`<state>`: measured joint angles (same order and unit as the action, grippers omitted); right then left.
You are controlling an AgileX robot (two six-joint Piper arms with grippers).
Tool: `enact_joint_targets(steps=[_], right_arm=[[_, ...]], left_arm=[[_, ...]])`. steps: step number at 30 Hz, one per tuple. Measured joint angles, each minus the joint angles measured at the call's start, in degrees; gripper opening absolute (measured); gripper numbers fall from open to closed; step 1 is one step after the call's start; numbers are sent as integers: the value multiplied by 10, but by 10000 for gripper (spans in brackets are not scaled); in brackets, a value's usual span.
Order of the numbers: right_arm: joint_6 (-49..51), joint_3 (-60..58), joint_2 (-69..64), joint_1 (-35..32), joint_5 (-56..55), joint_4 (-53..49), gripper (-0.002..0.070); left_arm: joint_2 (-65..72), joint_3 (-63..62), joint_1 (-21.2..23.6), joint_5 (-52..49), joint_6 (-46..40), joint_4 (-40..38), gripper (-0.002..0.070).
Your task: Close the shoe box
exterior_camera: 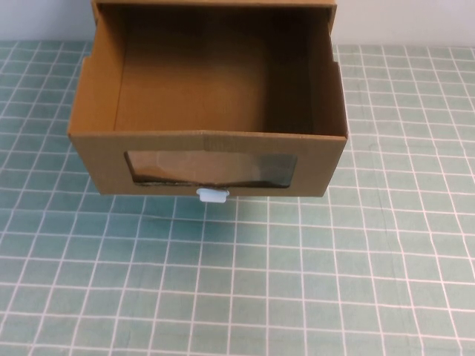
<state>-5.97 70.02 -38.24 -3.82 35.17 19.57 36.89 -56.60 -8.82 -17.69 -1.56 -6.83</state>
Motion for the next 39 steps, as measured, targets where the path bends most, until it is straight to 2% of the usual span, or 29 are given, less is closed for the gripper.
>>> enact_joint_targets(steps=[5,11,14,18,23,28,34,39], right_arm=[[-27,2,-94,0,55,-35,-14],[-38,2,-131,0,63,-4,-14],[-62,2,-147,3,71,34,-14],[-191,3,-181,39,102,44,-14],[-301,32,-243,108,179,44,-14],[-371,76,-289,203,221,44,-14],[-380,86,-337,352,218,18,-14],[-297,86,-378,481,181,-108,-14]], left_arm=[[79,-3,0,18,-5,-3,-5],[140,-15,0,22,-9,-37,-5],[188,-55,0,-26,-36,-39,-5],[265,-143,0,-119,-114,-55,-5],[376,-294,0,-235,-244,-153,-5],[488,-410,0,-315,-326,-256,-5],[613,-520,0,-379,-342,-314,-5],[686,-581,0,-404,-343,-334,-5]])
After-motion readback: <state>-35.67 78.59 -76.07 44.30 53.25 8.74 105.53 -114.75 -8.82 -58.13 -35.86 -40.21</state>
